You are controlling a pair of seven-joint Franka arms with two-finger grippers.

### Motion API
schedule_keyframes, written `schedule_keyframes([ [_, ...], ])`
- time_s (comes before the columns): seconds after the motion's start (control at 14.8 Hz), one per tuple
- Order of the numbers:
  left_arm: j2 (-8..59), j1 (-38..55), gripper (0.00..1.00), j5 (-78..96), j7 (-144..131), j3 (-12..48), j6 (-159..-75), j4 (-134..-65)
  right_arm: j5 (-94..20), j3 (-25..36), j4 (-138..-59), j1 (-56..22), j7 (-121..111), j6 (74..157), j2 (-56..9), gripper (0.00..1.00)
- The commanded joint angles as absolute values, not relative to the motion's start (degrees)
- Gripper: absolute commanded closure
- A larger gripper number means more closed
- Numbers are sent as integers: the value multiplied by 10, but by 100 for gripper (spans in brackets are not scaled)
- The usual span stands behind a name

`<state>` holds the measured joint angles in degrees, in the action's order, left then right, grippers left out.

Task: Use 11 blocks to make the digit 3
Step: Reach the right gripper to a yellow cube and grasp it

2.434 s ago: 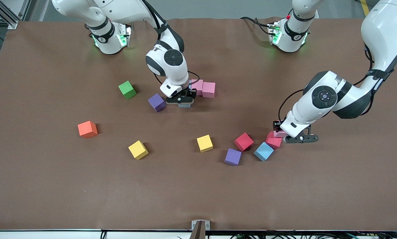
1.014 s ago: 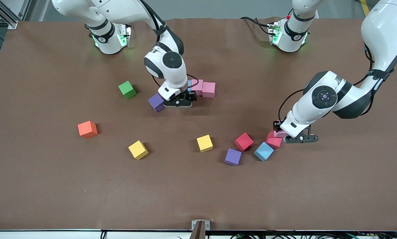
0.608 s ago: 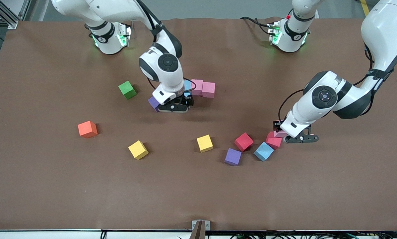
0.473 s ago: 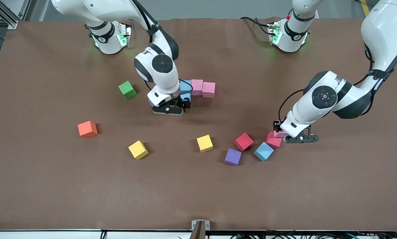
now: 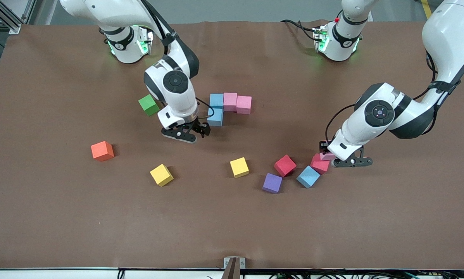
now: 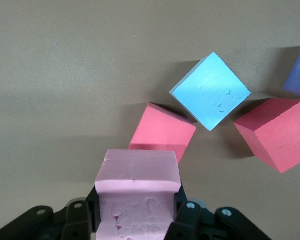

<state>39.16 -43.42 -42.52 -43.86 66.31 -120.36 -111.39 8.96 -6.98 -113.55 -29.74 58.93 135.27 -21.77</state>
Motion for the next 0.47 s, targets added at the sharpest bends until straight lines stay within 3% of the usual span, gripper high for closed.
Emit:
schedule_keyframes([
  [0.0,382,-433,51,-412,-440,667,-1192,-1110,101,-79,-1165,-272,649,1347,-192,0],
  [0.41,382,-433,51,-412,-441,667,-1192,-1110,98,-79,-1210,-259,710,1354,-163,0],
])
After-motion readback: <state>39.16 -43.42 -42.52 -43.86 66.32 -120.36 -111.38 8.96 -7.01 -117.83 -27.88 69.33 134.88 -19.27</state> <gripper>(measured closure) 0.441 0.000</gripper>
